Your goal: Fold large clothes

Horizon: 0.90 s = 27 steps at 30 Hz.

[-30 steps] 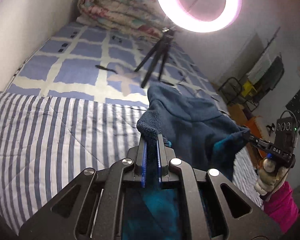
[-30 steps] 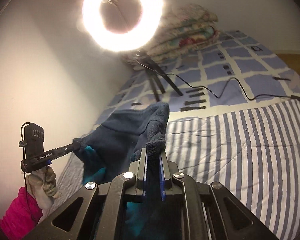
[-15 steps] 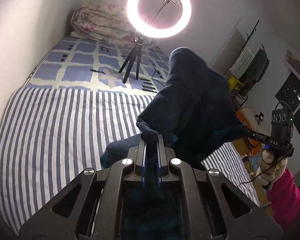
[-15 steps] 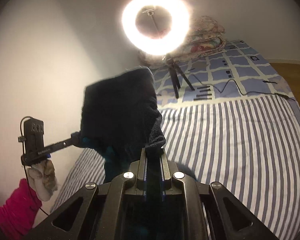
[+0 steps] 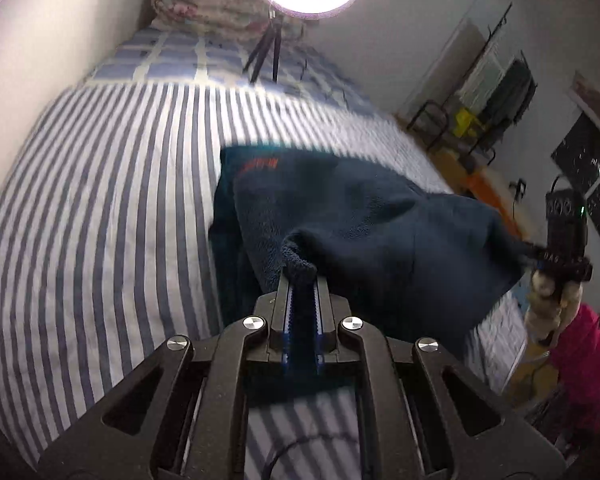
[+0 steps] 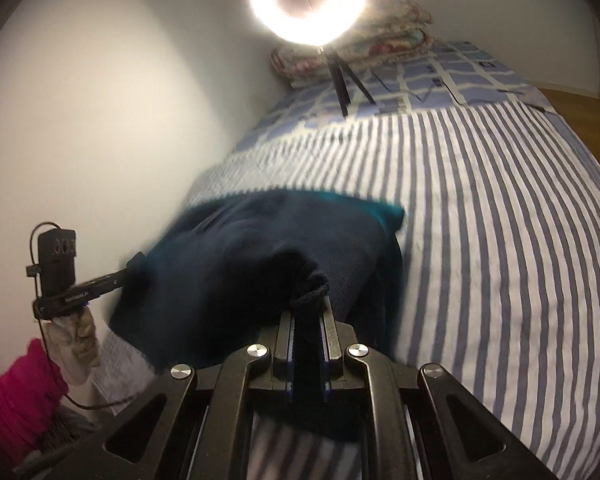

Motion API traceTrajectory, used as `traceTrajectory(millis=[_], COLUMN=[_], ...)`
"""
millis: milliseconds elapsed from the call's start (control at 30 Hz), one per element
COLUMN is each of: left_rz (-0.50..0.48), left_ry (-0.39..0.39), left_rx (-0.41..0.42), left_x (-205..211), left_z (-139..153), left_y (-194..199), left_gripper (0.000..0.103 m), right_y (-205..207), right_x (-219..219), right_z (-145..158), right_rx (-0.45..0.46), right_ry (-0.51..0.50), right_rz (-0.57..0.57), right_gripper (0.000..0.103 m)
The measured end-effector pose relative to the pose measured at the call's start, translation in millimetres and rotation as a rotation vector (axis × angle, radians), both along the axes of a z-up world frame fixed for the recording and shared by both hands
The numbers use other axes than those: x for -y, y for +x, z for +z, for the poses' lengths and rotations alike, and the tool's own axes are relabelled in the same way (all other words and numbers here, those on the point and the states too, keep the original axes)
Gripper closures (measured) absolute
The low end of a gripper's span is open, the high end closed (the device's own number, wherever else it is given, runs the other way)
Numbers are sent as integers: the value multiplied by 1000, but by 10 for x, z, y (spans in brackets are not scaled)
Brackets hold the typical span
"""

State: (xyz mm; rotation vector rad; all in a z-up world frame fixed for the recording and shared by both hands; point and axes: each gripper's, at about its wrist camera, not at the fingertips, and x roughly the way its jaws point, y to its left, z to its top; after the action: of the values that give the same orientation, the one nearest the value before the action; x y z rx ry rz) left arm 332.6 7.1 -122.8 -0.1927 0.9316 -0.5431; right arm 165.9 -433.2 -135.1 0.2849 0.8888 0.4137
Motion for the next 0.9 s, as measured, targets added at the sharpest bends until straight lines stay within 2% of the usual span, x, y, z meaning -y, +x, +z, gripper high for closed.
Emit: traceTrajectory(millis=[100, 133, 233, 267, 333, 433, 500, 567, 700, 733, 767, 800, 833, 900], left_rz=[-27, -28, -9, -4, -10, -18, -24, -24, -20, -17, -11, -2, 10, 33], left_ry=[70, 85, 69, 56, 52, 40, 5, -19, -68, -88, -101, -115, -117, -115], left_rx=[-34, -33, -52, -47, -5, 53, 76, 105, 164, 173, 180, 197, 212, 218], left_x=[56, 52, -19, -46, -84, -137, -171, -207, -285, -333, -373, -421, -464, -509], left_z=[-144, -151, -52, 14, 217, 563, 818, 1099, 1738, 1889, 1990, 2123, 2212, 2243], left_y=[-190, -267, -439, -509, -719, -1121, -1361, -1588, -1945, -2017, -2054, -2097, -2102, -2048], left_gripper=[96, 94, 89, 89, 89, 87, 81, 69, 60, 49, 40, 38, 36, 32], right_y=[-180, -245, -425, -493, -687, -1044, -1276, -1513, -1820, -1869, -1923, -1960, -1975, -1961], right_x=[-60, -66, -25, -13, 1, 8, -18, -53, -116, -131, -140, -152, -173, -212], right_z=[-100, -102, 40, 132, 369, 762, 1003, 1294, 1768, 1868, 1985, 2035, 2079, 2061], right_rx=[-18, -19, 3, 22, 72, 146, 189, 233, 300, 316, 333, 339, 345, 361], right_ry=[-81, -103, -86, -78, -57, -19, -19, -25, -17, -16, -15, -17, -24, -50], right_rz=[21, 22, 17, 14, 12, 21, 30, 40, 61, 67, 72, 77, 83, 79], right_gripper=[94, 90, 89, 85, 73, 72, 72, 72, 70, 68, 65, 63, 55, 50])
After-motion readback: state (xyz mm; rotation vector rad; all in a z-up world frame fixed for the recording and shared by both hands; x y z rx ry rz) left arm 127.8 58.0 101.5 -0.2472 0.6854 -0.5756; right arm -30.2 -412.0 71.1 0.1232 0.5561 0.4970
